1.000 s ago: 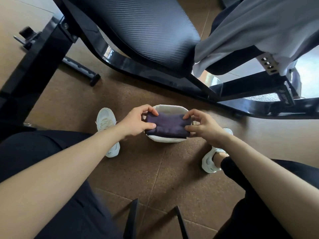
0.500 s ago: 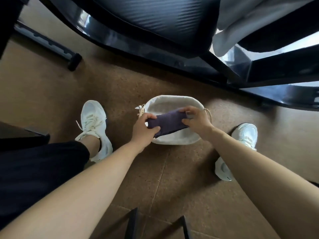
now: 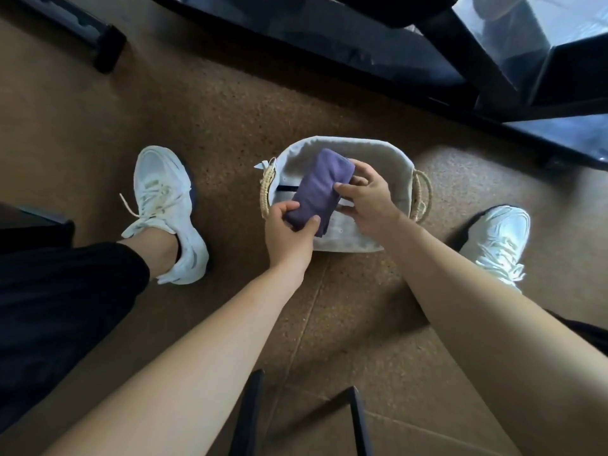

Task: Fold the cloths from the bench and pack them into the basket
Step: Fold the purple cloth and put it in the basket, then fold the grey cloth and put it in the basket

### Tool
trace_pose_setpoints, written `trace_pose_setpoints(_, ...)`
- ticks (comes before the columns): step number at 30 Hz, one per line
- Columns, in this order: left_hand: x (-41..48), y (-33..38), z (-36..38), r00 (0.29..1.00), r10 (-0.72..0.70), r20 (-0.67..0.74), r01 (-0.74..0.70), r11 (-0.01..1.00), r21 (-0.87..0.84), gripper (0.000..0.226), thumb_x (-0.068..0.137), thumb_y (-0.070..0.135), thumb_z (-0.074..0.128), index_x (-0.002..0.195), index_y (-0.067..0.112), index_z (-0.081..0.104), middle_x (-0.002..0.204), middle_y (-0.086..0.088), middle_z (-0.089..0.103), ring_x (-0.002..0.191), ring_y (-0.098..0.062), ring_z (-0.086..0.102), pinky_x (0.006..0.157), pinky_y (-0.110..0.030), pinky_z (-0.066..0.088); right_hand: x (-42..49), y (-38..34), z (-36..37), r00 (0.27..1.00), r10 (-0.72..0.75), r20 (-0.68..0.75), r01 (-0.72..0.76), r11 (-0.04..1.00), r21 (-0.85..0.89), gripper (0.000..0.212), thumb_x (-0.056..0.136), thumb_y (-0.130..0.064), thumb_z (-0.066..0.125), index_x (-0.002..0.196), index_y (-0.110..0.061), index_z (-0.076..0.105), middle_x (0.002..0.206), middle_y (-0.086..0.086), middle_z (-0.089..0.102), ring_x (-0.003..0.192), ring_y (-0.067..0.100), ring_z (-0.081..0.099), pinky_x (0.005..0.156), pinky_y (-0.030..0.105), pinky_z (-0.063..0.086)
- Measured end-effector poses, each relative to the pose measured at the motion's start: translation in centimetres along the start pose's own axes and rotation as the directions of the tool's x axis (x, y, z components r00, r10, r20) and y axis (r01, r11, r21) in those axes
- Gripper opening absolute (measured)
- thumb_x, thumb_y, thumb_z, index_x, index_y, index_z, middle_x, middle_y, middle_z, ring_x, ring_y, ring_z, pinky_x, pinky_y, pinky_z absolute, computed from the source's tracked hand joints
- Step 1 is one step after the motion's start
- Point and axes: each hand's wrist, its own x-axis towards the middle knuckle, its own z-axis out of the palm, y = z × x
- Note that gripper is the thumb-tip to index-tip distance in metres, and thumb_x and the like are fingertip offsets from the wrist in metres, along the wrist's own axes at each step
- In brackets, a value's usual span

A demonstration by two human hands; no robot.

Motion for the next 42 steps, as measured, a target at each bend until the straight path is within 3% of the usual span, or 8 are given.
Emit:
trace_pose_setpoints(7,-0.4,0.9,-4.5,0.919,0.369,-0.137,-0.29,0.871,0.397,0.032,0.089,0.016,0.074,0.118,0.024,0.063,0.117,0.007,0.066,0.102,-0.007,0.066,0.088,-0.027,0.058,3.4,1.0,3.0,0.999,-0.035,-0.035,0.022,0.953,-0.301,0.057,0.086,0.011,0.068,0.135,-0.017,0.058,0.126,0.007,0.066,0.118,0.028,0.065,0.093,0.05,0.06)
trace_pose_setpoints(12,2.8,1.9,-5.8,0.953,0.288,-0.088,-0.231,0.887,0.4,0.036,0.096,0.029,0.066,0.131,0.025,0.06,0.126,0.008,0.061,0.099,-0.004,0.062,0.077,-0.011,0.045,5.1,1.7,2.8,0.985,-0.175,-0.002,0.135,0.765,-0.629,0.053,0.085,0.001,0.072,0.133,-0.019,0.06,0.12,0.0,0.068,0.114,0.022,0.065,0.099,0.045,0.056)
trace_pose_setpoints(17,4.8,1.3,-6.2,0.976,0.213,-0.044,-0.184,0.917,0.355,0.024,0.1,0.026,0.059,0.122,0.025,0.067,0.114,0.007,0.07,0.107,-0.012,0.067,0.094,-0.043,0.058,5.5,1.1,2.6,0.965,-0.225,0.137,0.238,0.522,-0.819,0.051,0.085,-0.012,0.075,0.134,-0.018,0.059,0.114,0.001,0.069,0.111,0.024,0.065,0.103,0.045,0.051)
trace_pose_setpoints(24,4.9,1.2,-6.3,0.982,0.187,-0.019,-0.173,0.941,0.292,0.018,0.102,0.019,0.057,0.115,0.024,0.067,0.109,0.001,0.074,0.1,-0.009,0.07,0.088,-0.039,0.062,2.7,3.2,1.0,0.793,-0.499,0.349,0.472,0.142,-0.87,0.073,0.079,-0.037,0.079,0.145,-0.028,0.049,0.145,0.005,0.045,0.126,0.027,0.048,0.095,0.037,0.05)
trace_pose_setpoints(27,5.0,1.1,-6.2,0.984,0.176,-0.026,-0.161,0.943,0.29,0.018,0.102,0.019,0.057,0.114,0.026,0.067,0.104,0.003,0.075,0.099,-0.008,0.07,0.09,-0.041,0.061,2.1,4.7,0.0,0.79,-0.366,0.492,0.466,-0.162,-0.87,0.075,0.078,-0.048,0.079,0.145,-0.027,0.052,0.155,0.01,0.043,0.134,0.034,0.044,0.105,0.047,0.046)
trace_pose_setpoints(32,5.1,1.1,-6.1,0.988,0.15,-0.03,-0.135,0.945,0.298,0.022,0.102,0.019,0.057,0.121,0.021,0.067,0.107,0.002,0.075,0.1,-0.009,0.07,0.093,-0.042,0.06,2.1,4.8,1.9,0.875,-0.228,0.426,0.309,-0.414,-0.856,0.079,0.085,-0.055,0.07,0.153,-0.031,0.037,0.164,0.01,0.031,0.142,0.039,0.036,0.115,0.05,0.033)
trace_pose_setpoints(38,4.2,2.8,-6.7,0.995,0.089,0.054,-0.104,0.884,0.457,0.031,0.103,0.019,0.055,0.134,0.019,0.062,0.132,-0.003,0.067,0.12,-0.018,0.063,0.101,-0.037,0.052,0.8,-0.9,2.6,0.926,0.105,0.363,0.375,-0.385,-0.844,0.082,0.09,-0.054,0.066,0.157,-0.043,0.02,0.17,0.0,0.007,0.147,0.037,0.023,0.116,0.052,0.029)
trace_pose_setpoints(42,2.1,5.1,-8.2,0.984,0.069,0.162,-0.147,0.828,0.541,0.036,0.102,0.02,0.058,0.138,0.021,0.058,0.139,-0.002,0.063,0.129,-0.021,0.057,0.091,-0.03,0.044,-3.4,-6.0,0.6,0.944,0.07,0.322,0.327,-0.324,-0.888,0.07,0.092,-0.051,0.066,0.153,-0.044,0.032,0.165,-0.008,0.026,0.145,0.028,0.029,0.117,0.045,0.029)
